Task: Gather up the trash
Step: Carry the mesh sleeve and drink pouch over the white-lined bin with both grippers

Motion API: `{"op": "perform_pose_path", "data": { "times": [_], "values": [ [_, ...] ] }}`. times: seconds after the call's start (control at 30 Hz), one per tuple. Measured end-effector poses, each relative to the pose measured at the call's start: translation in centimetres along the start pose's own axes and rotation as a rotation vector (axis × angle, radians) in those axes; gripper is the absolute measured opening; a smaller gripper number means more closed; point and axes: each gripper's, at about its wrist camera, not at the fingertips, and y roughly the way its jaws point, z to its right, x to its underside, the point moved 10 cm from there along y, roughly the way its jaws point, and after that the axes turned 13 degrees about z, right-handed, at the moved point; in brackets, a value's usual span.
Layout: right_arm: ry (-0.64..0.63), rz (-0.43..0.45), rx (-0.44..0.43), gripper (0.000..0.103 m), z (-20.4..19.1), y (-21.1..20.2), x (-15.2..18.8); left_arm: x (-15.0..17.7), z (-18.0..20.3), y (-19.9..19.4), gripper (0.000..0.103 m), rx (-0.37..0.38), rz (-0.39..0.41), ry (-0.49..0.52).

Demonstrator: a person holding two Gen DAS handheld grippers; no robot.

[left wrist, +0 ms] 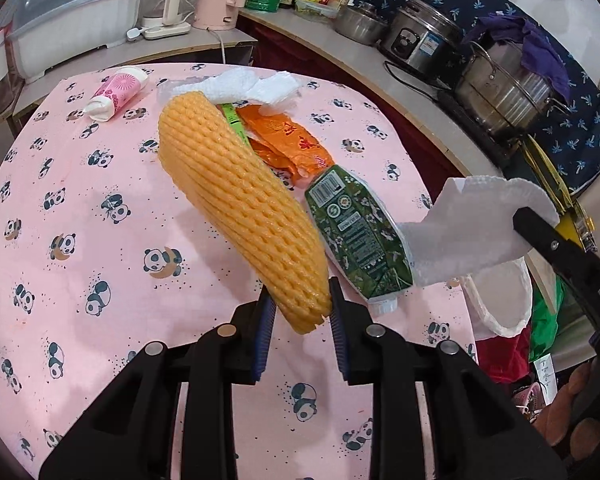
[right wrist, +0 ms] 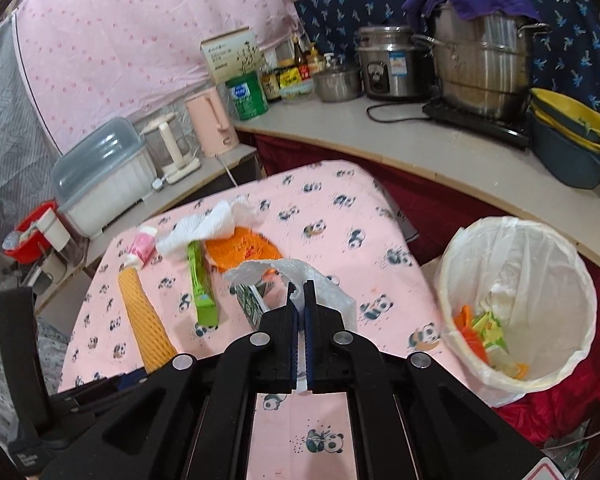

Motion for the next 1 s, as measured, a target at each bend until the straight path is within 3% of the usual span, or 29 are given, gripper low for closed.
{"op": "perform_pose_path", "data": {
  "times": [0.3,0.57,1.0],
  "values": [
    [0.043,0.090,0.029,0.003,2.8,-3.1,-3.3,0.0,5.0,-1.7,0.025,0.048,0.024,0.101],
    [0.092,0.124,0.066,0.003,6.2,-4.6,-4.1,0.5,9.9,-1.9,0.025,0.086,0.029,0.200],
    [0.193,0.175,0.166,0.003,15.0,-7.3,-4.7,2.5,18.6,0.0,0.025,0.154,-0.003,0.347]
  ]
}}
